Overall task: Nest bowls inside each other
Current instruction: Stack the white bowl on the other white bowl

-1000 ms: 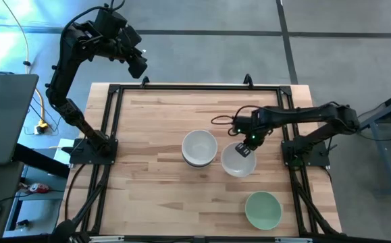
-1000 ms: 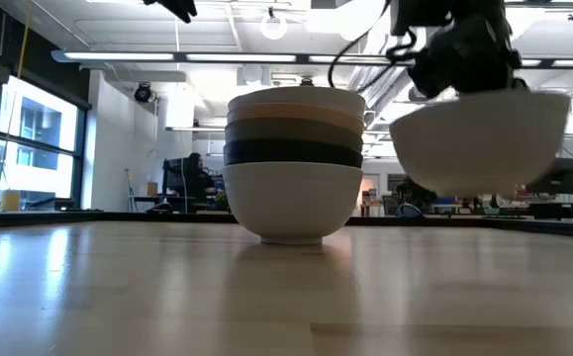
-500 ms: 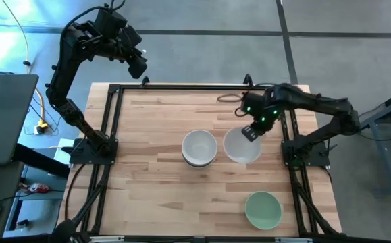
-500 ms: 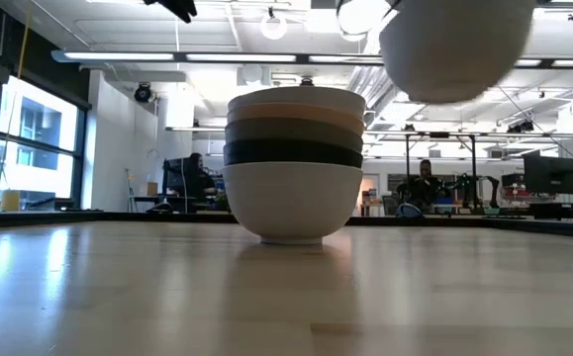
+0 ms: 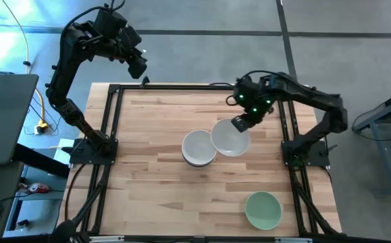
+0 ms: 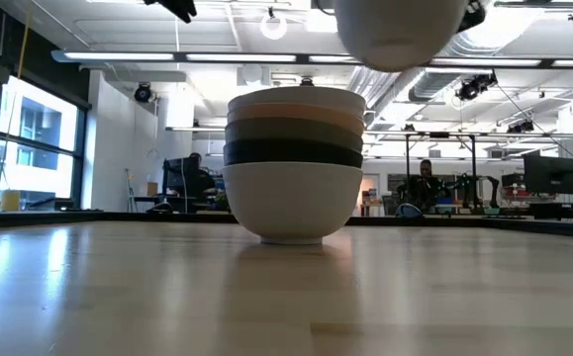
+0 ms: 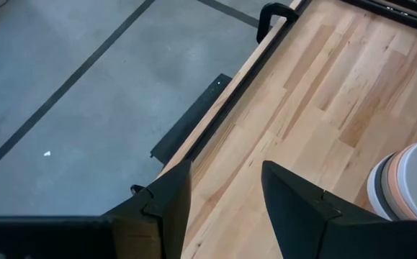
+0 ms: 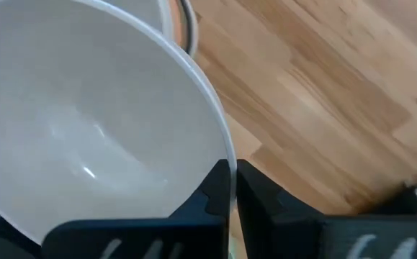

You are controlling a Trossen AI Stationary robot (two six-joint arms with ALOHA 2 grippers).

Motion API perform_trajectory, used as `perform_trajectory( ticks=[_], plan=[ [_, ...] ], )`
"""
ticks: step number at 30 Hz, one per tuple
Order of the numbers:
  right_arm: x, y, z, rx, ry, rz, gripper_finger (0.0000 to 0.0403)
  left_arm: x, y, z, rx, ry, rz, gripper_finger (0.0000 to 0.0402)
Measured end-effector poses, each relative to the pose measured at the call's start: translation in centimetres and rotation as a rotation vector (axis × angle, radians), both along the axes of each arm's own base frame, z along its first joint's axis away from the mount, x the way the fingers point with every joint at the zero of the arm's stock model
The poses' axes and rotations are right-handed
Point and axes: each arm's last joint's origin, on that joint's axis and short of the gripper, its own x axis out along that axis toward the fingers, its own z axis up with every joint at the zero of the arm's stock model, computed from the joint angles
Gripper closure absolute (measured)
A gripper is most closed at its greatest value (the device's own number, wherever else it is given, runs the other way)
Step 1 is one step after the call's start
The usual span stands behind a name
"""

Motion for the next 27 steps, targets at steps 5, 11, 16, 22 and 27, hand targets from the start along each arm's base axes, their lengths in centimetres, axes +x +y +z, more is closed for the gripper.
perform_trajectory(
  ticks=[5,11,16,22,27],
  plan=[
    [2.8,-0.6,0.2,-0.017,-0.02,0.05,0.0403,0.0,0.0,0.0,-0.005,-0.004,0.007,0.0245],
    [6.1,-1.4,0.8,-0.042,-0.07,0.099,0.0403,0.0,0.0,0.0,-0.006,-0.004,0.008,0.0245],
    [8.3,-1.8,0.6,-0.044,-0.087,0.11,0.0403,0.0,0.0,0.0,-0.004,-0.002,0.005,0.0245],
    [10.0,-2.0,-1.0,-0.024,-0.049,0.127,0.0403,0.0,0.0,0.0,0.002,0.005,-0.005,0.0245],
    [10.9,-1.8,-2.0,-0.012,-0.021,0.139,0.0403,0.0,0.0,0.0,0.003,0.006,-0.005,0.0245]
  ],
)
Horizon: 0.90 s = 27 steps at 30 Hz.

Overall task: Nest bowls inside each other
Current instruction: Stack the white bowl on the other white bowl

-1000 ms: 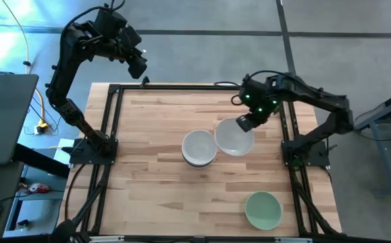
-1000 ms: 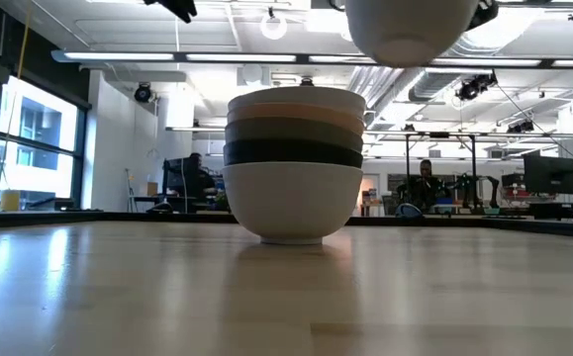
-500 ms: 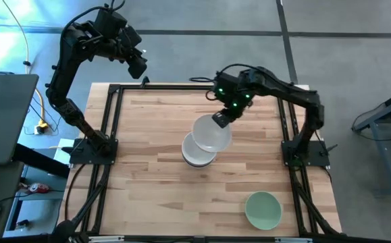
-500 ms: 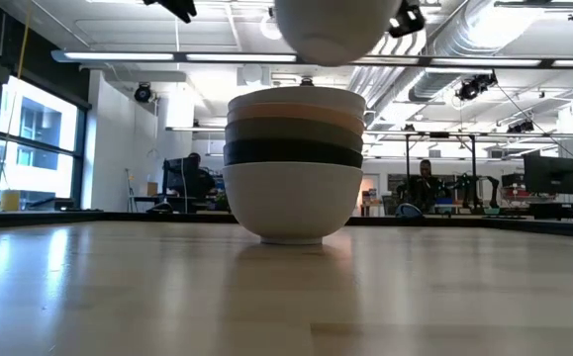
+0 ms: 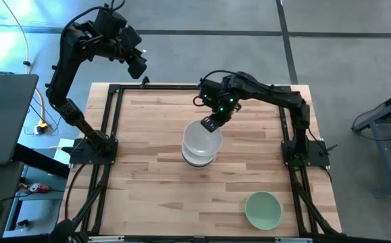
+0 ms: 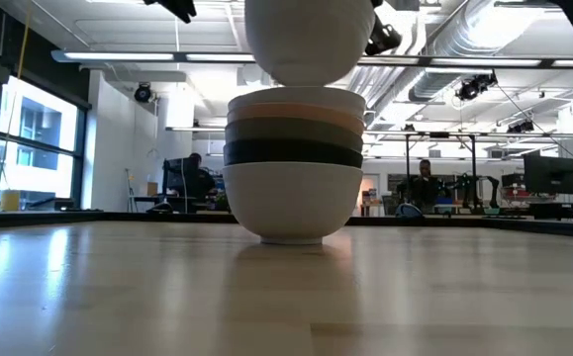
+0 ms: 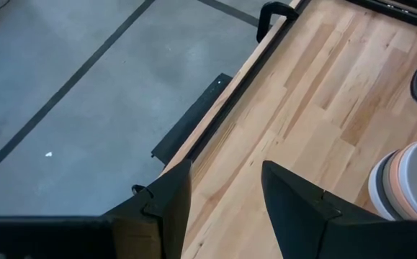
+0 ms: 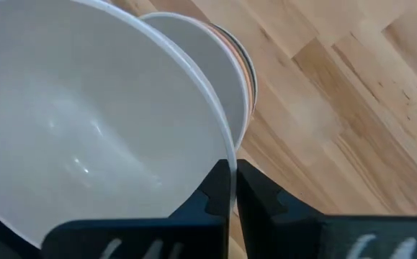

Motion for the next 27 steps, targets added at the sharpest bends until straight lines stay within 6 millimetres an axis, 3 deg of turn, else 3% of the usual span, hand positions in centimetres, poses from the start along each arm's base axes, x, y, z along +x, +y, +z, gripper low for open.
perform_trajectory(
  ticks=[11,27],
  plan=[
    [0.9,-0.3,-1.3,-0.026,0.045,-0.021,0.0403,-0.7,0.6,0.0,-0.001,-0.001,0.039,0.0245],
    [3.1,1.0,-4.2,-0.052,0.129,0.024,0.0403,-0.9,0.6,0.0,0.001,0.0,0.044,0.0245]
  ],
)
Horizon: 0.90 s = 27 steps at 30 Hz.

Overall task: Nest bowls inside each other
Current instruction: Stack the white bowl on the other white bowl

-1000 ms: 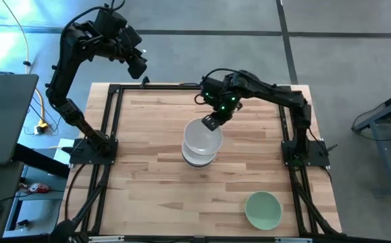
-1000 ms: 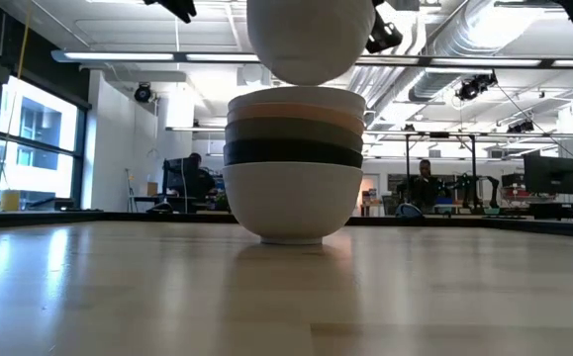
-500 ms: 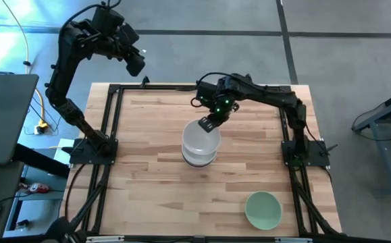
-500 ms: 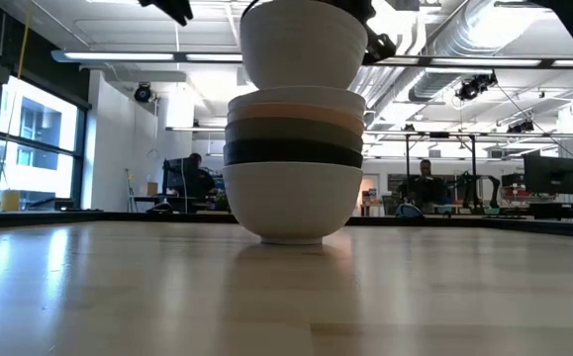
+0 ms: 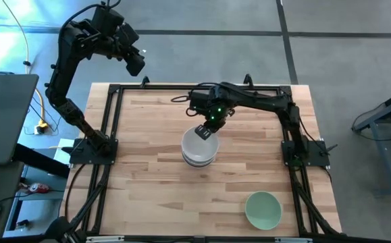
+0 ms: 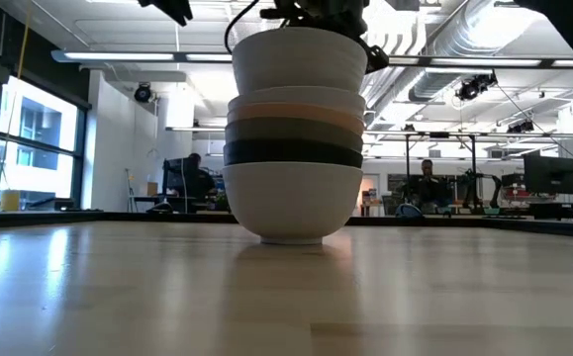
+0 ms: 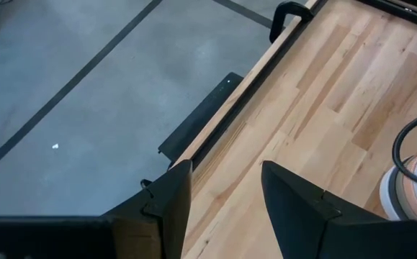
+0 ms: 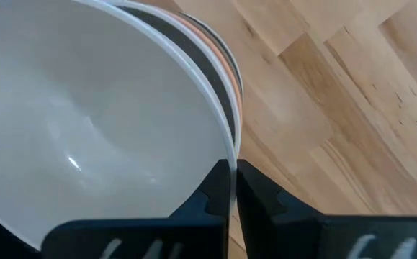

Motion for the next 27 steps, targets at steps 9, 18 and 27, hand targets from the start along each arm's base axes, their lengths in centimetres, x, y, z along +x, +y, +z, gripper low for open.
perform_trajectory(
  ticks=[9,18,27],
  plan=[
    [1.0,0.5,-1.1,-0.024,0.005,0.015,0.0403,0.0,0.0,0.0,-0.001,-0.001,0.001,0.0245],
    [0.9,0.6,-1.3,-0.061,0.03,0.016,0.0403,0.1,-0.1,0.0,-0.013,-0.018,-0.017,0.0245],
    [0.9,0.7,-1.3,-0.086,0.036,0.025,0.0403,0.1,-0.1,0.0,-0.023,-0.032,-0.031,0.0245]
  ],
)
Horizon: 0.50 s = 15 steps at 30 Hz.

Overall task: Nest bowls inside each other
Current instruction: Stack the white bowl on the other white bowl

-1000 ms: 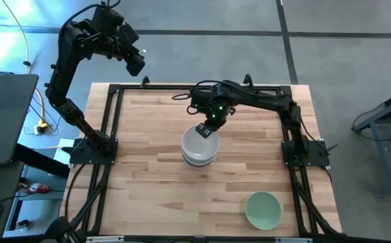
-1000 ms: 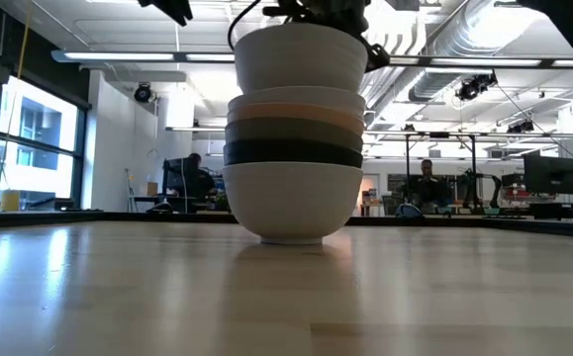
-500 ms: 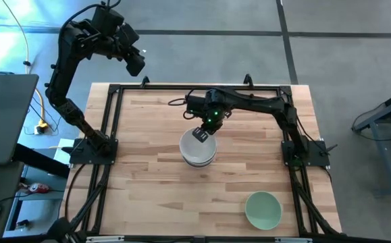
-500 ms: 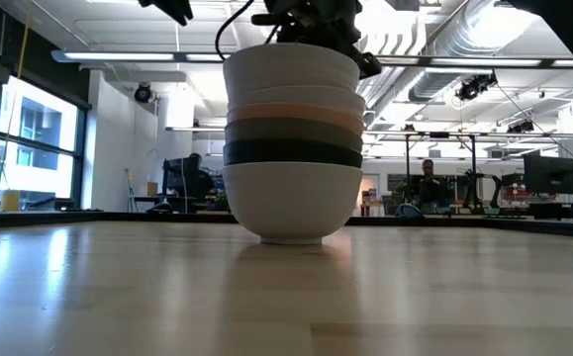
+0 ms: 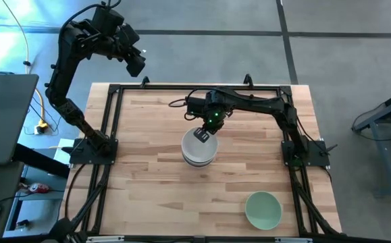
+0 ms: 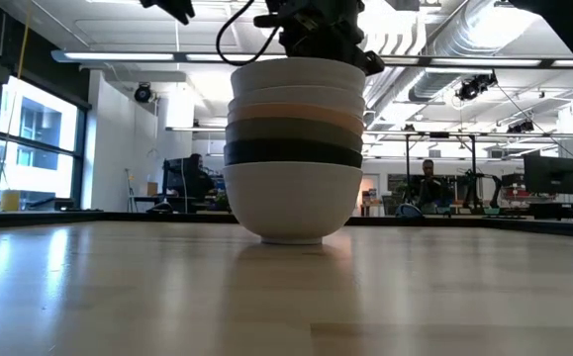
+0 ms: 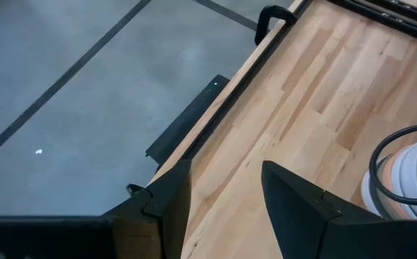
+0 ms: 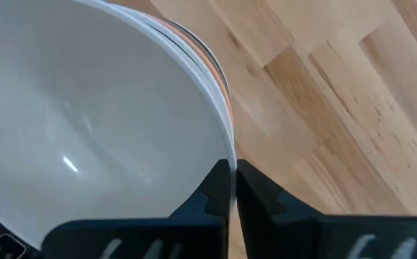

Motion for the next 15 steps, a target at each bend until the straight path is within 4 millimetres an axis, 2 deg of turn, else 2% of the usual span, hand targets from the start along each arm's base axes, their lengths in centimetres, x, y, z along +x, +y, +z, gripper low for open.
perform_trajectory(
  ticks=[11,15],
  plan=[
    [1.3,0.5,-2.3,0.003,0.054,0.049,0.0403,0.0,0.0,0.0,-0.001,-0.002,-0.002,0.0245],
    [1.5,0.6,-2.5,0.018,0.048,0.062,0.0403,0.0,0.0,0.0,-0.001,-0.001,-0.003,0.0245]
  ],
)
